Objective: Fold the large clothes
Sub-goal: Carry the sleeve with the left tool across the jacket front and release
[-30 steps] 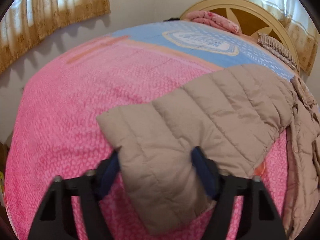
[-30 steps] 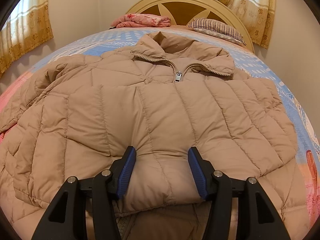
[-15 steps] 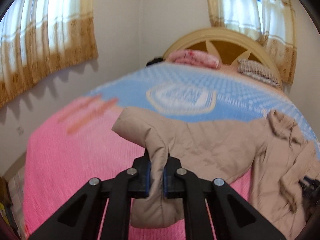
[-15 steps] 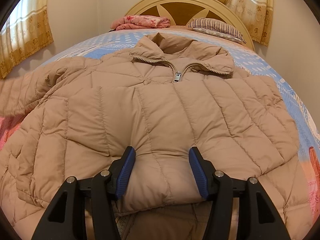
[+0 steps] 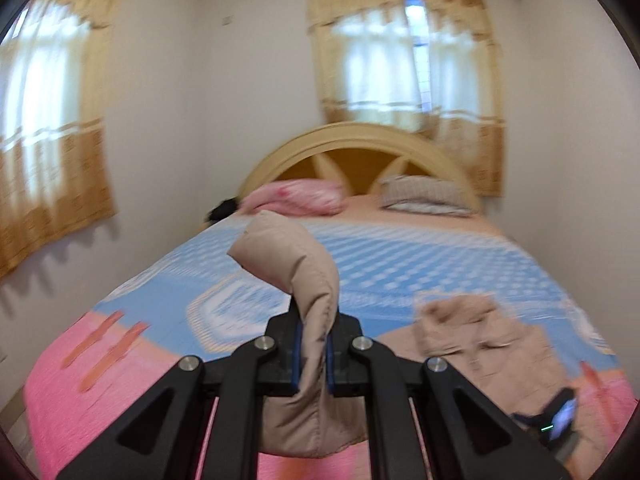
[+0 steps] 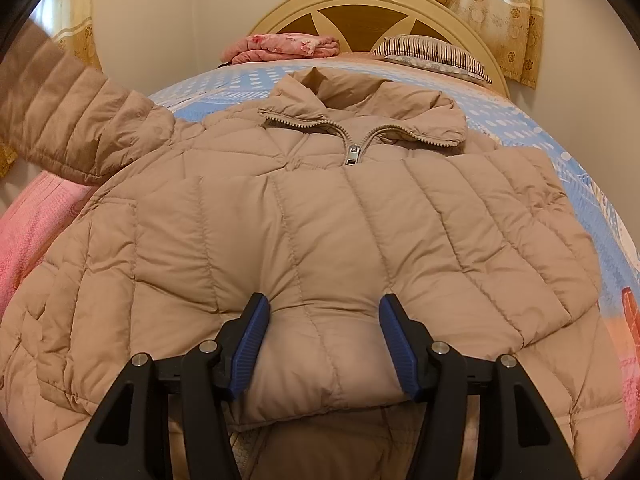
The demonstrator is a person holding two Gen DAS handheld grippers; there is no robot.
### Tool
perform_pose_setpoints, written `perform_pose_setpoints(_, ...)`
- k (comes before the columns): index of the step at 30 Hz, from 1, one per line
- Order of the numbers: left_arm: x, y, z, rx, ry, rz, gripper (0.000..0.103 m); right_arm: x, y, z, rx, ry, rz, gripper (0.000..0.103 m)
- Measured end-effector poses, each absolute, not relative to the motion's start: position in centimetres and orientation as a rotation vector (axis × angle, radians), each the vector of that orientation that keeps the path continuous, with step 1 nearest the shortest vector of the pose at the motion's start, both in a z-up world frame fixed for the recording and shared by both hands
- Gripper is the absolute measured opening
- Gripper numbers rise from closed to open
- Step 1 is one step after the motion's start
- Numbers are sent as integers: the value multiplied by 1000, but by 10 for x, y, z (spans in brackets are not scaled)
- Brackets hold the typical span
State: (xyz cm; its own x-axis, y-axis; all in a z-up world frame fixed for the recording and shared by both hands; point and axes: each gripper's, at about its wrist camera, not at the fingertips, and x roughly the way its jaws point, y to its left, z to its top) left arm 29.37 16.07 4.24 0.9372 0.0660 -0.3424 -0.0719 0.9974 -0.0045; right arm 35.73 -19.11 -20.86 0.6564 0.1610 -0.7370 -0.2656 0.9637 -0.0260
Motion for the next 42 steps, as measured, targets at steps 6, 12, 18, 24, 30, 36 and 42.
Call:
perform_pose_setpoints(6,300,93,57,39,333,-67,9,359,-193,-209,-125,828,243,61)
perform_pose_setpoints(12,308,47,36,133,364,-150,9,356,-226,-178,67,836,287,61)
perform_pose_setpoints(18,318,3,0,172,428,-212,9,342,-262,-163,95,807,236,63)
perform_pose_setpoints(24,326,-43,-37,197,501,-275,9,322,-290,-177,135,850,203,63)
perform_pose_setpoints(30,328,-80,-75,247,571,-328,9,303,-315,-177,206,822,159,63)
perform_pose_setpoints(36,338,-100,-117,278,648,-362,9,297,-337,-181,301,783,113,63)
perform_pose_setpoints(42,336,-117,-137,293,678,-428,16,296,-342,-188,334,772,94,63)
